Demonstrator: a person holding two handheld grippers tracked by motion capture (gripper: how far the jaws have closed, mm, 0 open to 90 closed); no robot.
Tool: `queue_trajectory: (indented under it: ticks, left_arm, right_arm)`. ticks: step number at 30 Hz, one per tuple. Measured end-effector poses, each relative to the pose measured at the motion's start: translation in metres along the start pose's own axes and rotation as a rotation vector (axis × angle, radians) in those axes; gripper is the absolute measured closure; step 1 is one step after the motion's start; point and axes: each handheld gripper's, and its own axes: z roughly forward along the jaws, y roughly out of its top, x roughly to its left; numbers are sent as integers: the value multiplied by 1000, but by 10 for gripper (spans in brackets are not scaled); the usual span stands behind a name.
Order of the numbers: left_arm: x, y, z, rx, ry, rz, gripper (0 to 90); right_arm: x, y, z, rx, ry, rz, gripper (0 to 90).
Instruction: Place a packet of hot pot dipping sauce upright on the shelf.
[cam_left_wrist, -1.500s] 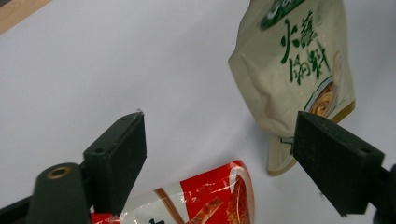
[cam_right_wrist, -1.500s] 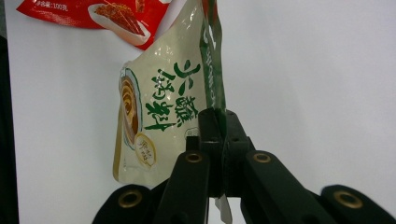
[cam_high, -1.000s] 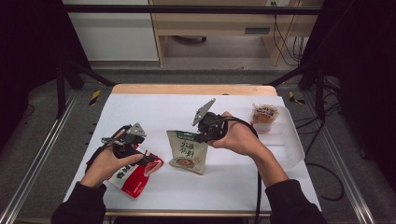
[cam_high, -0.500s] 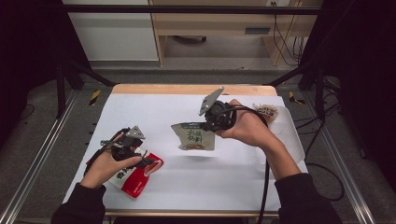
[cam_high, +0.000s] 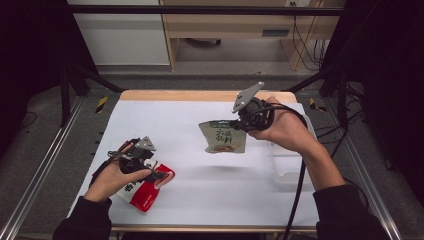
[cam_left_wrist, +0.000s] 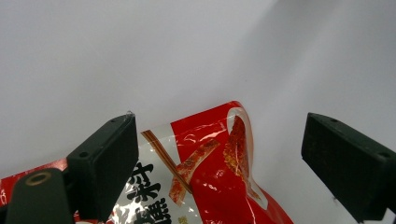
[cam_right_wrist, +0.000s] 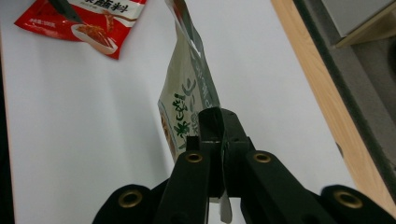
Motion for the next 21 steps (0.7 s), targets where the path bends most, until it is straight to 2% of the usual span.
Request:
queue_trajectory:
  ticks: [1,3,7,15,21]
  left_arm:
    - [1,0,-1,-5,8,-11,110]
    - [1,0,-1,-6,5,-11,108]
    - [0,0,-2,-3,-4,1,101]
    - [0,-4,-4,3,-2,-4,100]
    - [2,-7,-6,2,0,-7,100]
  right_arm:
    - [-2,-2,-7,-7,-18,0,900]
    - [-3,-3,-10,-9,-23,1,900]
    - [-10,-11,-23,-31,-53,18,900]
    - [-19,-20,-36,-47,-88,42,900]
    - [-30,-30,-55,-62,-130,71,900]
